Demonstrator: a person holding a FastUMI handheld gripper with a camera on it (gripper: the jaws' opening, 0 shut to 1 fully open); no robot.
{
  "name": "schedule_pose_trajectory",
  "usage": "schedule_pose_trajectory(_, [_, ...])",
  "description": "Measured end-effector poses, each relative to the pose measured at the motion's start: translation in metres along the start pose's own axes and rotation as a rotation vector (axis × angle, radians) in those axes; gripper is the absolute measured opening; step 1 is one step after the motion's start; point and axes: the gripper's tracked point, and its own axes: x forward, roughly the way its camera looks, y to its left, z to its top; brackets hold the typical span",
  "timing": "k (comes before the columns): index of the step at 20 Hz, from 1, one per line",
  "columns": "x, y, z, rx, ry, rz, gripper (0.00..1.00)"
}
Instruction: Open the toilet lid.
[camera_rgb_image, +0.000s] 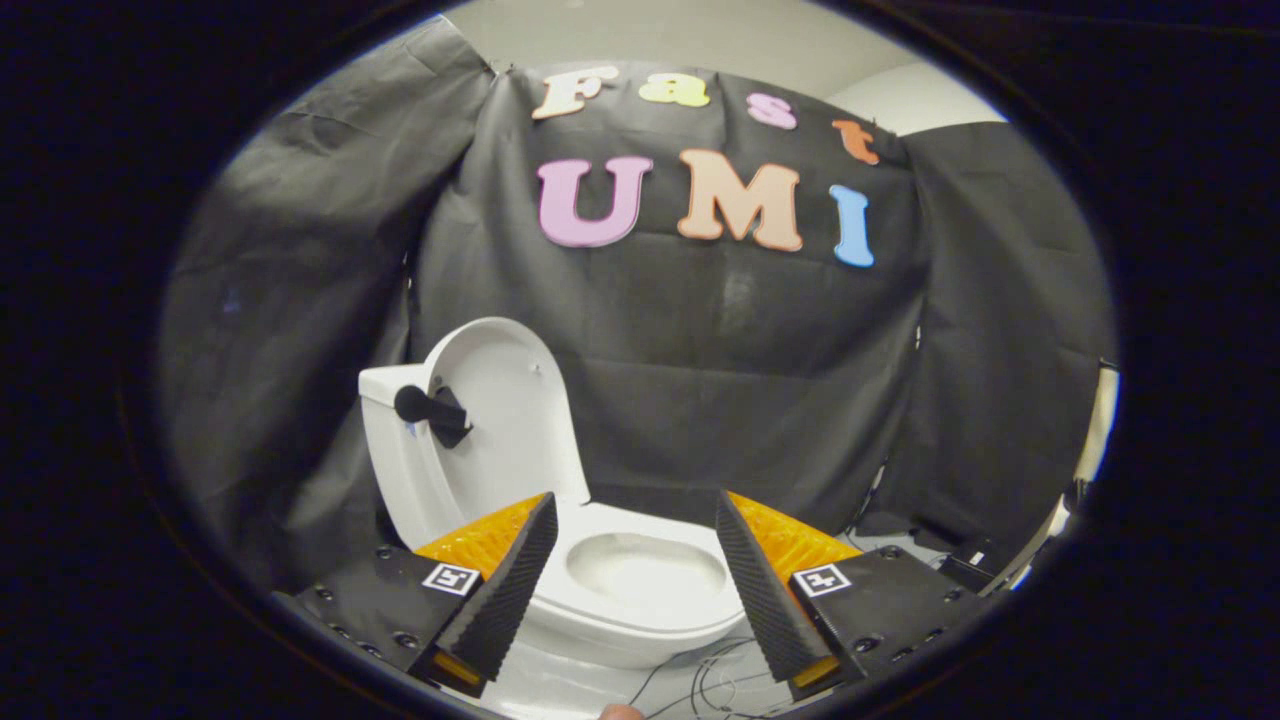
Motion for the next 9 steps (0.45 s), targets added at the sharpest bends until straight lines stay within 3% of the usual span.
schedule_pose_trajectory(9, [-0.004,-0.021,-0.006,0.002,-0.035,-0.026,0.98])
